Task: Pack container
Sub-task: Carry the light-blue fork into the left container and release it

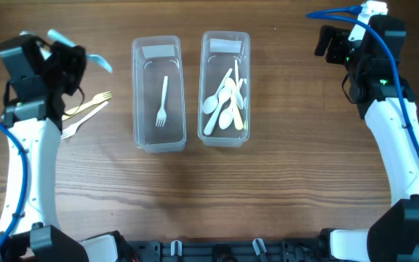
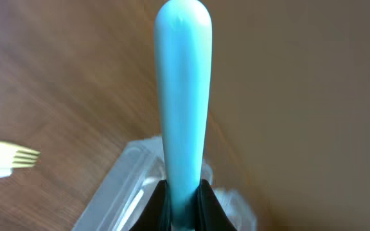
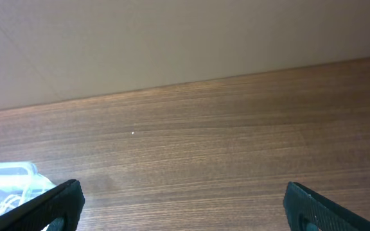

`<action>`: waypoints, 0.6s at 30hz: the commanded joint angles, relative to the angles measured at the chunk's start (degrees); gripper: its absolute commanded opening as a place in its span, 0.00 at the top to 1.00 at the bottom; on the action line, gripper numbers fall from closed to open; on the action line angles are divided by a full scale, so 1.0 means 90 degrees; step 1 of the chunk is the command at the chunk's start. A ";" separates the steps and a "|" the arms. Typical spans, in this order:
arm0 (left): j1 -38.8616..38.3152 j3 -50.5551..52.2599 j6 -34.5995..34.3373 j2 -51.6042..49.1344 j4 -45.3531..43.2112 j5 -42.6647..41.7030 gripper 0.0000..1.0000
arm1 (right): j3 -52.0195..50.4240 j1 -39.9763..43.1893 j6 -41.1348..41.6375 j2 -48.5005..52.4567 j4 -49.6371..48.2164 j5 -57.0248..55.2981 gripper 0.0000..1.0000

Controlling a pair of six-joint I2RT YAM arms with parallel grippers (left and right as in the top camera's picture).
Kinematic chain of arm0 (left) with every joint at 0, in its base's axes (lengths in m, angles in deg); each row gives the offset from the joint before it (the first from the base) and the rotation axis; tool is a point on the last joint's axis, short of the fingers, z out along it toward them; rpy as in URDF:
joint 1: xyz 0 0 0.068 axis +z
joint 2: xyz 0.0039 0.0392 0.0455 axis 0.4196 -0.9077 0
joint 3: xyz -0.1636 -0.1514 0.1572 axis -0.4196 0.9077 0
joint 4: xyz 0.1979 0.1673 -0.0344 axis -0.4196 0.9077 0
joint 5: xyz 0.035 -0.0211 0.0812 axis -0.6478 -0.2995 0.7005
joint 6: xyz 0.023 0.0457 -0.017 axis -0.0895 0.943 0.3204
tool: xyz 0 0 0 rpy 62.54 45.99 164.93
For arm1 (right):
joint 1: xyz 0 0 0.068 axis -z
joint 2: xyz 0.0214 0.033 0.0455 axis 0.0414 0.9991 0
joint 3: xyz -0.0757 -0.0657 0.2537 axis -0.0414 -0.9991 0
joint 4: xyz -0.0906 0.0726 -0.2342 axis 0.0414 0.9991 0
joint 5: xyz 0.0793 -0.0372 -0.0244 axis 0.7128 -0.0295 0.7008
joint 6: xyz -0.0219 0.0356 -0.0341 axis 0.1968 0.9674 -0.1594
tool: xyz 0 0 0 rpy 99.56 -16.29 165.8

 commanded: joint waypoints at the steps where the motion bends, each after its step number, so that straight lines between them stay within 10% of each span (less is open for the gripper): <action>1: -0.0495 0.0012 0.2132 0.0044 -0.0017 -0.0352 0.96 | 0.0027 0.0010 -0.0034 -0.0068 -0.0015 -0.0109 0.00; 14: -0.1603 0.0012 0.3249 -0.0556 0.0323 0.0250 0.93 | 0.0027 0.0010 -0.0036 -0.0068 -0.0015 -0.0109 0.00; 16: -0.1651 0.0012 0.3245 -0.0639 0.0403 0.0250 0.80 | 0.0027 0.0010 -0.0034 -0.0068 -0.0015 -0.0112 0.00; 18: -0.1659 0.0012 0.3247 -0.0656 0.0447 0.0248 0.45 | 0.0027 0.0010 -0.0036 -0.0068 -0.0015 -0.0109 0.00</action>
